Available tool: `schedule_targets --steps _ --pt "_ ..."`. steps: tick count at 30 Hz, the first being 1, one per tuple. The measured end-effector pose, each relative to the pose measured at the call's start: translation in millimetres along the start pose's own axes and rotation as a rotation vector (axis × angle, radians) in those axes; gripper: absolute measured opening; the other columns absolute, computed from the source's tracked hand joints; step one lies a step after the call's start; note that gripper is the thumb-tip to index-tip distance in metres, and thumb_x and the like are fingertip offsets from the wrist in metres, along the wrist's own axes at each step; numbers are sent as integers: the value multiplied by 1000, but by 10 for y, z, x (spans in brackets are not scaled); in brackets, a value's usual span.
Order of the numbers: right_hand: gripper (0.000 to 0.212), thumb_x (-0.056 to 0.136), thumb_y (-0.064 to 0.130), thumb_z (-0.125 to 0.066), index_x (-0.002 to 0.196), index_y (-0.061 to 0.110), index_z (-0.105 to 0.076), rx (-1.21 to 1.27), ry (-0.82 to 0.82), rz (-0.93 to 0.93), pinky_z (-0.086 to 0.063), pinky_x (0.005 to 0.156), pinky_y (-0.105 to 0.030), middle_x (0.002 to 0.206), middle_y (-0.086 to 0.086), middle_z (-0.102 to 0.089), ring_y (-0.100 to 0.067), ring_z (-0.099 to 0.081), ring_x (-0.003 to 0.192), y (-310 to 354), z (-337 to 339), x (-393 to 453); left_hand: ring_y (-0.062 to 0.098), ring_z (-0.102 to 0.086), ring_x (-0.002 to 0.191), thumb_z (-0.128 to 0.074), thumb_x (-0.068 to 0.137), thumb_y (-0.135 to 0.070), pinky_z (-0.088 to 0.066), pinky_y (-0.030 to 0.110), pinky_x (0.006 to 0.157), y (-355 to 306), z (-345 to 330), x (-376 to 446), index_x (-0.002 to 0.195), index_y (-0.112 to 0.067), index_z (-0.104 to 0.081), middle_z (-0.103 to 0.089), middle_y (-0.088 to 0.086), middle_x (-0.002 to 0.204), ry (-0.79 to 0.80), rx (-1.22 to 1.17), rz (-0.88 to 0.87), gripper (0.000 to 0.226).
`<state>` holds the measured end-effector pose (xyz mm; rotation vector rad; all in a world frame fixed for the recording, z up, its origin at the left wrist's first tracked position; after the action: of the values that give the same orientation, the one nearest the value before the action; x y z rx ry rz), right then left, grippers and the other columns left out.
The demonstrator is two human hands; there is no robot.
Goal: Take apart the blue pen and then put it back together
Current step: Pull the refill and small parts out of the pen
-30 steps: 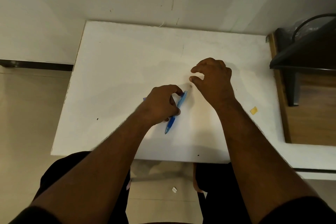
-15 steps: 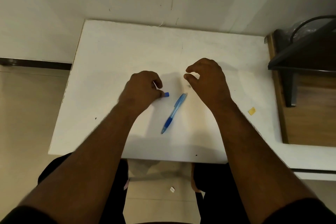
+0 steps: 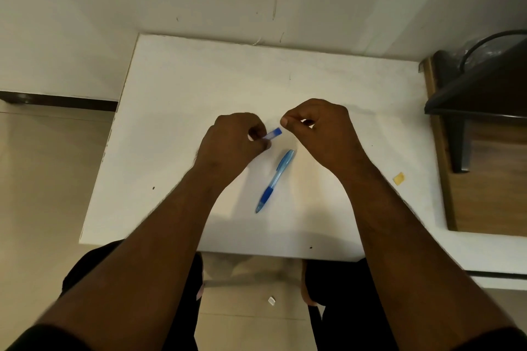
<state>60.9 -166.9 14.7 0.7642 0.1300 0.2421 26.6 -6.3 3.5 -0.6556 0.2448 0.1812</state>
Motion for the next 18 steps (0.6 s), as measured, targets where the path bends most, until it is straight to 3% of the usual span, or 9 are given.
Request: schedule_targets --steps 2,7,11,13,15,18 --pt "20 91 22 -61 102 9 -72 114 -14 -64 -43 77 -10 98 -2 -71 -8 -60 85 26 -3 -6 12 -59 76 -70 82 -38 -42 23 71 -57 43 -24 95 -17 -68 -64 -7 86 -61 -51 -66 25" --pt "16 89 22 -64 94 11 -73 280 -12 -167 -53 77 -27 78 5 -68 -13 -64 76 20 -35 17 16 -62 80 -68 85 -32 -43 23 72 -93 83 -62 98 -15 -70 -70 -1 94 -139 -83 -148 22" --pt "6 88 16 -65 86 16 -70 370 25 -190 -55 69 -29 73 3 -68 -15 -66 71 -4 -39 23 19 -63 81 -69 85 -28 -50 29 76 -92 75 -68 96 -11 -71 -72 5 92 -150 -97 -214 21" --pt "6 88 14 -65 87 14 -71 413 15 -215 -56 67 -28 75 0 -68 -14 -65 70 -14 -20 21 14 -60 76 -69 84 -31 -48 22 71 -101 66 -65 98 -13 -69 -70 1 89 -134 -109 -200 22" --pt "8 88 13 -65 91 9 -72 380 3 -215 -57 73 -32 80 -5 -69 -18 -65 74 -32 -17 26 11 -57 71 -70 83 -33 -44 16 68 -123 46 -65 105 -16 -66 -66 -3 85 -73 -132 -155 28" --pt "14 87 13 -67 98 6 -72 276 3 -196 -55 86 -34 89 -4 -69 -17 -65 83 -42 -44 30 14 -58 75 -71 82 -31 -44 21 77 -148 17 -56 111 -14 -66 -65 -1 86 1 -145 -109 34"
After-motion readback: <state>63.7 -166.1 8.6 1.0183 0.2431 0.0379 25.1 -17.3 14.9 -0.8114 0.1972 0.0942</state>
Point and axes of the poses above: each hand's wrist, its own x-axis towards the middle knuckle, its own z-axis out of the back of the hand, y = z × x, the point moved 1 cm from there along x, towards the middle knuckle
